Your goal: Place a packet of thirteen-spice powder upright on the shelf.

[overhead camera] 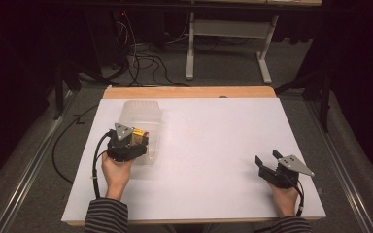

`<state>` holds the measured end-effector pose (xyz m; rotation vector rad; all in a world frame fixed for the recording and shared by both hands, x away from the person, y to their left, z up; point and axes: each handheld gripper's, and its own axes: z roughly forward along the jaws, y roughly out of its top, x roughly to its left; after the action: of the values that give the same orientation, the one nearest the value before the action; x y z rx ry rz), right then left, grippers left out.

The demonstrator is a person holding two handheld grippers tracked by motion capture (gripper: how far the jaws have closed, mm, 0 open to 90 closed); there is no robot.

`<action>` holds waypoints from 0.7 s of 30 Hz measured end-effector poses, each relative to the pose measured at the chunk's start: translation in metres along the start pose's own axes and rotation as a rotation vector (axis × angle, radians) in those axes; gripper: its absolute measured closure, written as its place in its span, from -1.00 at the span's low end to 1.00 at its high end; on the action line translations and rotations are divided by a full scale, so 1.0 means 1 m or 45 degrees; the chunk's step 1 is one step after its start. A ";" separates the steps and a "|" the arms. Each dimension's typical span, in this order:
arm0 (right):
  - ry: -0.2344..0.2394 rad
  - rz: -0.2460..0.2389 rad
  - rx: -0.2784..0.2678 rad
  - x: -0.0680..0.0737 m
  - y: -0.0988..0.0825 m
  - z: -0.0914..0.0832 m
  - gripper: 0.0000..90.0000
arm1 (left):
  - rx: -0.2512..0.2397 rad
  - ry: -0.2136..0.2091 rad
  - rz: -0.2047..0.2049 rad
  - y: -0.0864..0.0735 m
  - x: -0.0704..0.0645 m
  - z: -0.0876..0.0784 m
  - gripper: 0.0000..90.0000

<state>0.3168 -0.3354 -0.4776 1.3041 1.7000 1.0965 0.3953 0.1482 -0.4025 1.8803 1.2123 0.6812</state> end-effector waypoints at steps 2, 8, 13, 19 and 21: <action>0.000 0.001 0.001 0.000 0.000 0.000 -0.37 | 0.000 0.003 -0.002 0.000 0.000 -0.001 -0.30; 0.001 0.004 0.000 0.000 0.000 0.000 -0.37 | -0.003 0.005 -0.006 -0.002 0.000 -0.005 -0.31; 0.000 0.004 -0.001 0.000 0.000 0.000 -0.37 | 0.005 0.006 -0.012 -0.003 0.000 -0.007 -0.31; 0.001 0.003 -0.002 0.000 0.000 0.000 -0.37 | 0.023 0.004 -0.024 -0.004 0.001 -0.011 -0.34; 0.001 0.003 -0.002 0.000 0.000 0.000 -0.37 | 0.021 0.000 -0.029 -0.004 0.001 -0.012 -0.35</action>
<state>0.3164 -0.3354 -0.4775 1.3053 1.6983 1.0999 0.3845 0.1535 -0.3988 1.8769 1.2411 0.6612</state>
